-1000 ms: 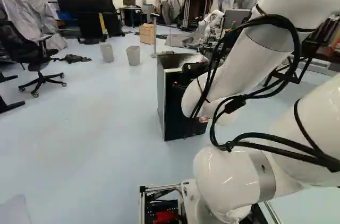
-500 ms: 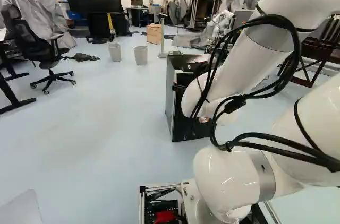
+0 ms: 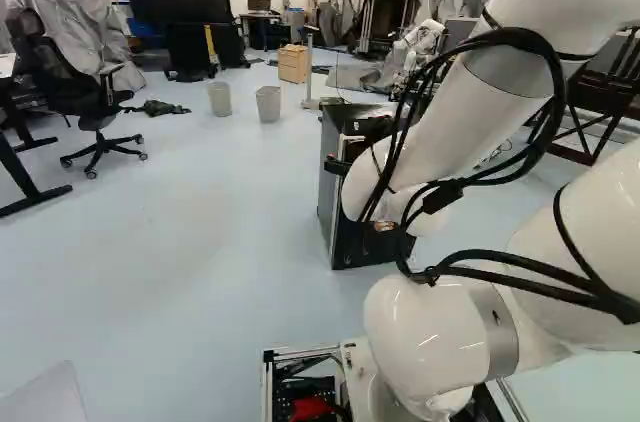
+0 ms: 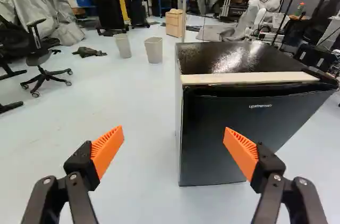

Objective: Grab a drink from the fridge

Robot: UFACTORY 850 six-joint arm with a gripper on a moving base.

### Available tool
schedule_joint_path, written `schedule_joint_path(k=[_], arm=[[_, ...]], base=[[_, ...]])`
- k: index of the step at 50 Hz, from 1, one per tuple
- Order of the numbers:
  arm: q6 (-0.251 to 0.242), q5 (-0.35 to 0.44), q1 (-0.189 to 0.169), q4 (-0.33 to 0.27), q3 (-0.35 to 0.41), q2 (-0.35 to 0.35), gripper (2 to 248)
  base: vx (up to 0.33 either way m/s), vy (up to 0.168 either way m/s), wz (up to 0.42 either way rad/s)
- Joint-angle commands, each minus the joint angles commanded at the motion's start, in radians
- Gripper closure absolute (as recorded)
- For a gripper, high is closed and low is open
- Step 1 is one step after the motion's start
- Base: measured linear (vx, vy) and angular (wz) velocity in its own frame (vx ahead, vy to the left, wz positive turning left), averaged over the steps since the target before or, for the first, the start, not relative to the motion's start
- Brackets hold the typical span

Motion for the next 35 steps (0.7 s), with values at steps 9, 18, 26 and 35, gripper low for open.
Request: schedule_joint_path(k=[9,18,26,35], arm=[[0.0,0.0,0.0,0.0,0.0,0.0,3],[0.0,0.0,0.0,0.0,0.0,0.0,3],[0.0,0.0,0.002,0.003,-0.002,-0.002,3],[0.0,0.0,0.014,0.021,-0.017,-0.02,3]], base=[[0.036,0.087,-0.005],[0.004,0.01,0.003],[0.0,0.0,0.0],[0.0,0.0,0.0]])
